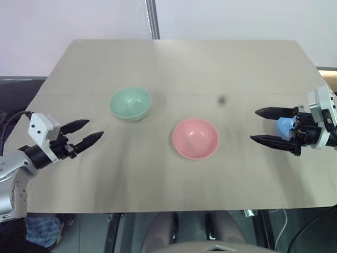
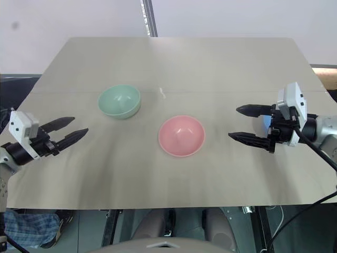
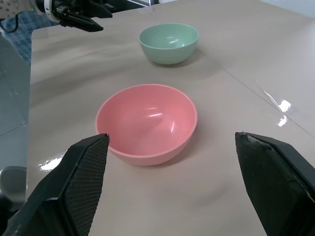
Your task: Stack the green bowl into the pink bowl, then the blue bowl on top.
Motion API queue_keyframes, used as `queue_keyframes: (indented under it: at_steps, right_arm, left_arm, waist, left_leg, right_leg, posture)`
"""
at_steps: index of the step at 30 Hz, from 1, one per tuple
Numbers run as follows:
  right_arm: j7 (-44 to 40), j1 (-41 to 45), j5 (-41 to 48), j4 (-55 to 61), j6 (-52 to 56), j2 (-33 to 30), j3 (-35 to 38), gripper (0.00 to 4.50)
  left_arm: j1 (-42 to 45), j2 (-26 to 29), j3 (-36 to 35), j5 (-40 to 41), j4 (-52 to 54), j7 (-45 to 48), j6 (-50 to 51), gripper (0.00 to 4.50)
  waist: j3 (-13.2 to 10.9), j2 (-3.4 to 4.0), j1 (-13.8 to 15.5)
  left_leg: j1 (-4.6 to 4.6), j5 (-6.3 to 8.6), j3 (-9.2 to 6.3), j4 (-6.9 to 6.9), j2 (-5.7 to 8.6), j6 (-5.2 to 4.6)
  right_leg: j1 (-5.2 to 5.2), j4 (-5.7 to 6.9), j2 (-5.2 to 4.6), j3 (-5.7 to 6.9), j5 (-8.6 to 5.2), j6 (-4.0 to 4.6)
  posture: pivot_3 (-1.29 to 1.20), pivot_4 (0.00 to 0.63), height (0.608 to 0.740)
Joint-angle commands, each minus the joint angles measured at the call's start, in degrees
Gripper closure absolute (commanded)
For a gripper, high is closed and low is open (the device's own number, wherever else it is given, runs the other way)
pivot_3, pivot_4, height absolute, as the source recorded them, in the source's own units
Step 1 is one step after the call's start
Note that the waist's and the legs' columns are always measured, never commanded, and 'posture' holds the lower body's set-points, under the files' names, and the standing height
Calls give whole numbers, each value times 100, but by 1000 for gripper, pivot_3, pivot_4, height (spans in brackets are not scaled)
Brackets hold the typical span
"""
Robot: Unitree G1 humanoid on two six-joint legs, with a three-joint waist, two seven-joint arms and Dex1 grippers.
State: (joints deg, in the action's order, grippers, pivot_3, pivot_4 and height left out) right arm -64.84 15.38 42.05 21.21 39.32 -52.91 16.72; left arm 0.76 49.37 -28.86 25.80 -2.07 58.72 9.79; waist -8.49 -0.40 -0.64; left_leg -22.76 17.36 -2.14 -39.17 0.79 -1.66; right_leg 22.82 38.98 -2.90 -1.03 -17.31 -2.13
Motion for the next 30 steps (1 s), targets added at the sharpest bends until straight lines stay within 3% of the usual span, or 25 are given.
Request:
queue_keyframes:
  at_steps: [1, 12, 18, 28, 30]
  right_arm:
    - [65, -14, 125, 150, -89, 3, 129, 55]
    - [180, 57, 186, 185, -76, 18, 44, 55]
    - [337, -58, 275, 367, -46, 26, 158, 55]
    - [413, -124, 335, 421, -37, -64, 247, 55]
    - [411, -127, 329, 411, -46, -76, 249, 0]
  left_arm:
    - [300, 217, 37, -262, -235, 6, -487, 1280]
    - [2091, 727, 1776, -1640, -2234, 938, -2316, 1280]
    - [3709, 350, 2699, -2297, -3496, 1213, -3121, 1280]
    - [4694, 22, 3195, -2636, -4955, 1520, -3854, 1280]
    - [4749, 0, 3209, -2616, -5062, 1649, -3877, 1799]
  waist:
    - [0, 0, 2]
    - [0, 0, 2]
    - [-4, -7, 23]
    - [-14, -23, -50]
    - [-14, -24, -43]
  left_leg:
    - [0, 0, 0, 0, 0, 0]
    - [-4, 0, 0, -5, 4, 0]
    - [-16, -1, 3, -24, 4, -2]
    - [-10, -1, 21, -41, 5, -3]
    - [-11, -2, 21, -44, 4, -3]
  right_leg:
    - [0, 1, 0, 0, 0, 0]
    - [0, 4, 3, 7, 0, 0]
    - [9, 17, 19, 20, 0, -1]
    - [24, 62, 26, 8, 0, -2]
    - [27, 71, 27, 9, 0, -2]
  posture:
    - [0, 150, 740]
    - [0, 150, 740]
    - [0, 150, 740]
    - [0, 150, 740]
    - [0, 150, 740]
